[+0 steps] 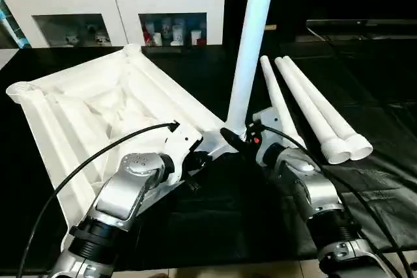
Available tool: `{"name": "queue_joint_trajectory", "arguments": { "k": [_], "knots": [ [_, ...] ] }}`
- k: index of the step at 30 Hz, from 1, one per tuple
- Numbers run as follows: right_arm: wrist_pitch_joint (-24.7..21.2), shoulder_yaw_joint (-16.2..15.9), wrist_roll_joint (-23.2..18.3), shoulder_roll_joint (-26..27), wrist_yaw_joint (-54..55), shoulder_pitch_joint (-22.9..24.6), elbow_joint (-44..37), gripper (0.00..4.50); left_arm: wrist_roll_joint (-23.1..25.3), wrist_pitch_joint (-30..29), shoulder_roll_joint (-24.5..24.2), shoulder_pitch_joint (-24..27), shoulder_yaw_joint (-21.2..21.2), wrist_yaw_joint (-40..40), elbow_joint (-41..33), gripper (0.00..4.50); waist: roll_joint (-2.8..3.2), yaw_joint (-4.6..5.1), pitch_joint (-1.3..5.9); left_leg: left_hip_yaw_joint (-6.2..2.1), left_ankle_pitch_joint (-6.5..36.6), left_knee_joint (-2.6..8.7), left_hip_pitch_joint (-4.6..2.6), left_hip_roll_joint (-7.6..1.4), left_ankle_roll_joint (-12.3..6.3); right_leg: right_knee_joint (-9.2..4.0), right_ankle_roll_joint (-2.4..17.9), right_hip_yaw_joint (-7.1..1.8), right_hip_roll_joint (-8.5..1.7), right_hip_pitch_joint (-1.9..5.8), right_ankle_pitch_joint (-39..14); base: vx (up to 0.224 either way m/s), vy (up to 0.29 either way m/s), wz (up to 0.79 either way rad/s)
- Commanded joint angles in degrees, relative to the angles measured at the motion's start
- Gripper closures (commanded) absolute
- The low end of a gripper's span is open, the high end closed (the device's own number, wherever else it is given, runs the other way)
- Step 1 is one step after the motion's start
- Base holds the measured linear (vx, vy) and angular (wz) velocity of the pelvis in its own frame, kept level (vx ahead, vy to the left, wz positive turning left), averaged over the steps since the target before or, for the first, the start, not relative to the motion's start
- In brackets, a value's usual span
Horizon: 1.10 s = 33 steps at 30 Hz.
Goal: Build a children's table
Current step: Rotate leg to tighten
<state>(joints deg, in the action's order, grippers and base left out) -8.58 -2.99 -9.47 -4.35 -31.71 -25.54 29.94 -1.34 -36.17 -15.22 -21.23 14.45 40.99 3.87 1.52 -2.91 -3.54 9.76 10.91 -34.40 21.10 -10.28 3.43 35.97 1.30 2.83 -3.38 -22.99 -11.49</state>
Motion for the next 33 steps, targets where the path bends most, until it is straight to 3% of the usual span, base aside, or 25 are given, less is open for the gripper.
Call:
{"name": "queue_joint_trajectory", "arguments": {
  "k": [1, 8, 15, 23, 25, 33],
  "knots": [
    [-1.13, -1.19, -0.71, -0.55, -2.63, 1.54, -0.23, 0.65, -0.64, 2.61, -0.46, -2.22, 0.10, 1.67, -0.91, 4.50, 0.38, -0.37, 3.93, -0.92, 10.95, 3.92, -0.35, -2.35, -1.91, -4.93, 12.34, -2.58, -4.21, 3.13, -9.80, 0.000, 0.000, 0.00],
    [-1.15, -1.69, -2.78, -7.80, -13.21, 4.48, -7.15, 0.02, -0.63, 7.54, -4.97, -3.46, 1.34, 7.93, 3.59, 4.50, 0.29, -0.94, 3.94, -0.83, 9.95, 3.82, -0.21, -2.25, -2.71, -4.87, 12.06, -2.62, -4.21, 3.23, -8.03, 0.000, 0.000, 0.00],
    [-2.76, -3.37, -4.98, -18.63, -27.54, 6.62, -14.44, 0.02, -1.13, 14.67, -10.75, -4.44, 4.81, 19.61, 7.55, 4.50, 0.21, -1.69, 3.91, -0.81, 9.81, 3.77, -0.39, -2.44, -3.48, -4.85, 12.31, -2.65, -4.30, 3.17, -8.51, 0.000, 0.000, 0.00],
    [-0.84, -5.80, -3.40, -22.61, -33.54, 5.72, -15.10, 0.02, -0.14, 22.89, -15.29, -4.65, 9.58, 30.15, 9.43, 4.50, 0.23, -2.46, 3.97, -0.77, 10.48, 3.90, -0.63, -2.72, -2.72, -4.69, 12.75, -2.63, -4.35, 2.96, -9.21, 0.000, 0.000, 0.00],
    [-0.40, -8.02, -3.06, -23.42, -36.72, 5.56, -15.65, 0.02, -0.33, 24.04, -16.03, -4.59, 10.75, 33.13, 8.70, 4.50, -0.09, -2.58, 3.94, -0.73, 10.65, 3.90, -0.55, -2.74, -2.76, -4.75, 12.79, -2.63, -4.50, 3.05, -9.76, 0.000, 0.000, 0.00],
    [0.33, -9.76, -2.44, -22.93, -38.61, 4.10, -13.83, 0.02, 0.34, 26.33, -16.34, -5.13, 11.60, 34.44, 9.80, 4.50, -0.36, -2.65, 3.96, -0.70, 9.74, 3.82, -0.45, -2.72, -2.86, -4.65, 12.50, -2.67, -4.59, 3.08, -10.76, 0.000, 0.000, 0.00]
  ]
}}
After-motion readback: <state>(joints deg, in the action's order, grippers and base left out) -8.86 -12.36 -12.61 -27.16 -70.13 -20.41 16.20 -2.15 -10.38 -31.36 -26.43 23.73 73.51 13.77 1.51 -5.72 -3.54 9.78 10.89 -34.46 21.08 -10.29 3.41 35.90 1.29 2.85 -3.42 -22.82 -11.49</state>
